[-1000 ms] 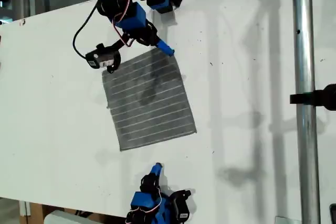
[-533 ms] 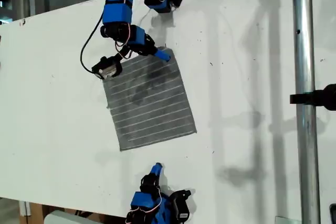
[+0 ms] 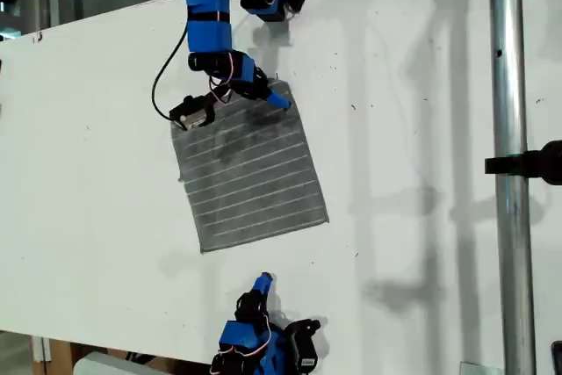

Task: Grasp corners of a towel and fold twice.

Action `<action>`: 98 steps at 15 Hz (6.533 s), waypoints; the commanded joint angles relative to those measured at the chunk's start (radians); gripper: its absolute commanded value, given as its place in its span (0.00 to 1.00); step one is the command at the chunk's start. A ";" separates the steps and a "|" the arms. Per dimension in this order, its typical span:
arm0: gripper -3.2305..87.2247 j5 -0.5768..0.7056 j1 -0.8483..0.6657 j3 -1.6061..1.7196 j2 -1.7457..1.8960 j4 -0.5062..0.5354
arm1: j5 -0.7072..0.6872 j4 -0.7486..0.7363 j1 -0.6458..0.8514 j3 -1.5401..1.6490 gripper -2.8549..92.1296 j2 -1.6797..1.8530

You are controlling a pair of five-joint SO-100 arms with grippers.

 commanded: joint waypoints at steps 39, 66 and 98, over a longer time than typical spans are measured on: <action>0.03 -0.097 -0.003 -0.041 -0.011 -0.058 | -0.046 -0.198 -0.012 -0.087 0.03 -0.354; 0.42 0.509 0.216 -1.963 -2.376 0.061 | -0.035 -0.235 0.012 -0.028 0.03 -0.291; 0.03 0.225 0.410 -1.445 -1.844 -0.135 | 0.262 -0.175 -0.301 -0.163 0.03 0.046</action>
